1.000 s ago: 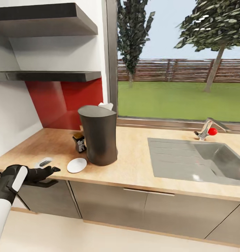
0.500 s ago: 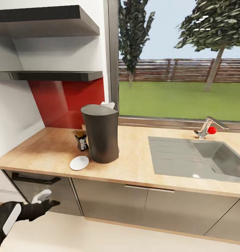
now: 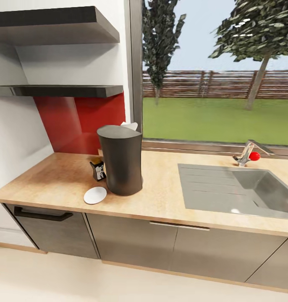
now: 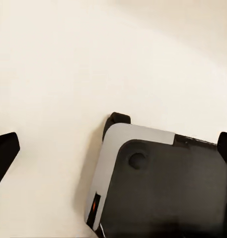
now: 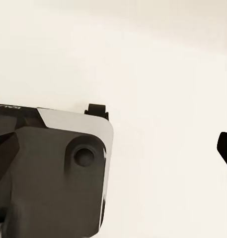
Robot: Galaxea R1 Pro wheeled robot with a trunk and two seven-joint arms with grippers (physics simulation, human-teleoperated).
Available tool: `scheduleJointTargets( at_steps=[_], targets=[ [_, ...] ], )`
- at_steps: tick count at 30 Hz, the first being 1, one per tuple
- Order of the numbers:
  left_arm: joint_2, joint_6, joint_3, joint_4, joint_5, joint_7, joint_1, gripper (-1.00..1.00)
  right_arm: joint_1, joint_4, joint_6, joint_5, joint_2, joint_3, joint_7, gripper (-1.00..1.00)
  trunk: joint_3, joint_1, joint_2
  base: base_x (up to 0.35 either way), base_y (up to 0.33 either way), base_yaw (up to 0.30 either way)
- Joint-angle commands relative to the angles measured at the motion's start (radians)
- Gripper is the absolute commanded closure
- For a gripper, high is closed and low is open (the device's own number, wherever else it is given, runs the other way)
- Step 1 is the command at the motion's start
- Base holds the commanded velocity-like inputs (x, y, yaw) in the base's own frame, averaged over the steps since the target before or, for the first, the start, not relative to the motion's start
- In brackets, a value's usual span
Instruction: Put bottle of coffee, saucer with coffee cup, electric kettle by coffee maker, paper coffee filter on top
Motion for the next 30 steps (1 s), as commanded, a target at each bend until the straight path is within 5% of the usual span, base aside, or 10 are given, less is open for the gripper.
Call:
scheduleJointTargets(
  at_steps=[1, 3, 6, 11, 14, 18, 30],
  targets=[
    [-0.002, -0.029, 0.004, 0.034, -0.007, -0.003, 0.0, -1.0, 0.0, -0.008, 0.0, -0.004, -0.001, 0.007, 0.003, -1.0, -0.002, 0.001, -0.002, 0.0, 0.0, 0.0],
    [-0.015, -0.159, 0.003, 0.138, -0.069, 0.014, 0.002, -1.0, 0.0, -0.019, -0.037, -0.005, 0.006, 0.007, 0.003, -1.0, -0.002, 0.001, -0.002, 0.0, 0.0, 0.0],
    [-0.047, -0.248, 0.002, 0.227, -0.124, 0.09, 0.006, -1.0, 0.0, -0.023, -0.084, -0.005, 0.027, 0.005, 0.003, -1.0, -0.002, 0.001, -0.002, 0.0, 0.0, 0.0],
    [-0.118, -0.296, 0.001, 0.283, -0.183, 0.344, 0.04, -1.0, 0.0, -0.012, -0.109, -0.005, 0.04, 0.004, 0.003, -1.0, -0.002, 0.001, -0.002, 0.0, 0.0, 0.0],
    [-0.152, -0.299, 0.0, 0.287, -0.196, 0.415, 0.047, -1.0, 0.0, -0.009, -0.112, -0.005, 0.039, 0.003, 0.003, -1.0, -0.002, 0.001, -0.002, 0.0, 0.0, 0.0],
    [-0.176, -0.3, 0.0, 0.285, -0.206, 0.45, 0.048, -1.0, 0.001, -0.008, -0.117, -0.007, 0.034, 0.003, 0.002, -1.0, -0.002, 0.001, -0.002, 0.0, 0.0, 0.0],
    [-0.18, -0.304, 0.005, 0.28, -0.201, 0.458, 0.05, -1.0, 0.0, -0.002, -0.117, -0.008, 0.033, 0.001, 0.0, -1.0, -0.002, 0.001, -0.002, 0.0, 0.0, -0.003]
  ],
)
